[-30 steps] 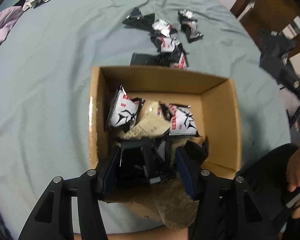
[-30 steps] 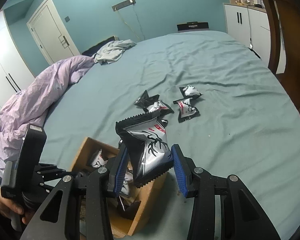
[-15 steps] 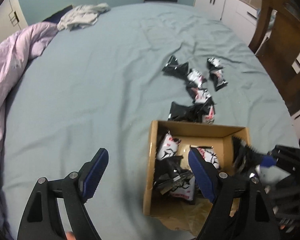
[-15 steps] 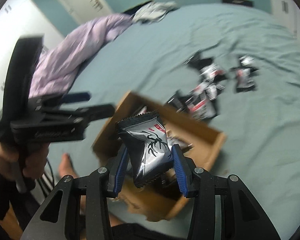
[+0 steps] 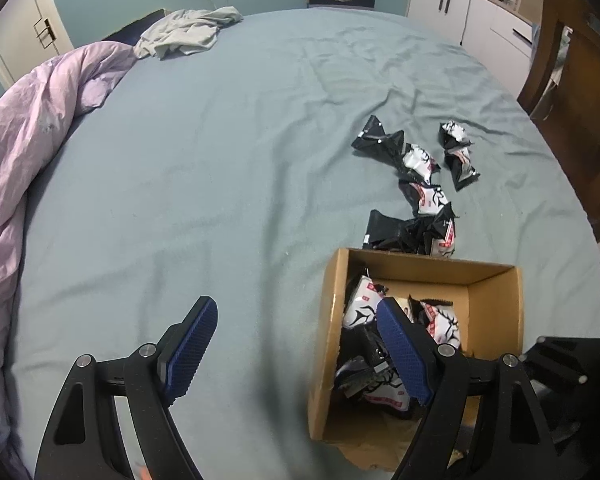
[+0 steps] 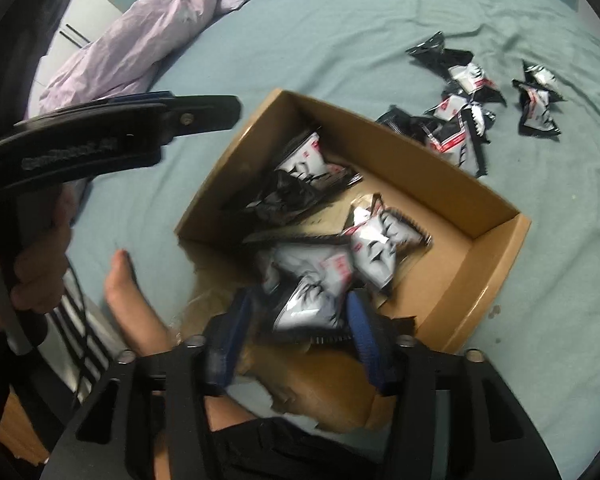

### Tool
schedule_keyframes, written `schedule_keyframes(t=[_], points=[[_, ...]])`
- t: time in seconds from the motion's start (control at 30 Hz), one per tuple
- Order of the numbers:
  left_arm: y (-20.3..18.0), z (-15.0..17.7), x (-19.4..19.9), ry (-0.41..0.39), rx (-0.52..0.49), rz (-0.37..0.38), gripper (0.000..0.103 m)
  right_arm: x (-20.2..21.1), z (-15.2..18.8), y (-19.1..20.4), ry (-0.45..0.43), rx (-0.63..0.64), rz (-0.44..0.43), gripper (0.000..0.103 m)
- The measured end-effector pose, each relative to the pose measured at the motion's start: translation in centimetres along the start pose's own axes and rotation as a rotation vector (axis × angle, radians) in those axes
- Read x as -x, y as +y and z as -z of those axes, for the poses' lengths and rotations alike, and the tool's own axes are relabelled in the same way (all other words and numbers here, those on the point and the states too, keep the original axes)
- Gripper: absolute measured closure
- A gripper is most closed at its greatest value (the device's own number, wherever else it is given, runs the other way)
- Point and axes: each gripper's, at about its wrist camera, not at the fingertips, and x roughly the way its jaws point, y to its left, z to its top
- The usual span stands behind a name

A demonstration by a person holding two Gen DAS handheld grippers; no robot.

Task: Organize snacks
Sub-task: 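Lower both held packets into the box and open both grippers, then move the right gripper to the pile and grasp a white-and-black packet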

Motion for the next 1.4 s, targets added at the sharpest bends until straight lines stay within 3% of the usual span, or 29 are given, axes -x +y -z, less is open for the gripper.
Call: schedule_keyframes(t=[0.07, 0.2, 0.33, 0.4, 0.53, 0.77, 0.93, 1.1, 1.4], points=[[-0.1, 0.1, 0.0, 0.001, -0.003, -0.002, 0.020, 0.8, -0.1, -1.0, -0.027, -0.044, -0.040, 0.036], [0.0, 0.1, 0.2, -0.002, 0.005, 0.008, 0.020, 3.7, 0.4, -3.5, -0.173, -0.159, -0.027, 0.035], [-0.1, 0.2, 0.1, 0.003, 0.002, 0.012, 0.020, 7.1, 1.4, -6.0, -0.341, -0.300, 0.122, 0.034], [-0.5, 0.1, 0.3, -0.011, -0.022, -0.008, 0.020, 7.8, 1.8, -6.7, -0.369, -0.336, 0.182, 0.033], [-1.4, 0.0, 1.4, -0.065, -0.075, -0.052, 0.020, 7.8, 1.9, -7.3, -0.345, -0.365, 0.289, 0.033], [-2.6, 0.1, 2.4, -0.096, -0.134, -0.043, 0.020, 8.1, 0.3, -5.8, -0.348, -0.329, 0.493, 0.033], [-3.2, 0.1, 2.7, -0.096, -0.148, -0.010, 0.020, 8.0, -0.5, -8.0, -0.348, -0.403, 0.450, 0.033], [-3.4, 0.0, 2.4, -0.070, -0.140, 0.033, 0.020, 7.6, -1.4, -11.5, -0.353, -0.493, 0.332, 0.033], [-4.2, 0.0, 1.7, -0.021, -0.157, 0.093, 0.020, 4.4, -6.0, -14.4, -0.273, -0.470, 0.389, 0.033]])
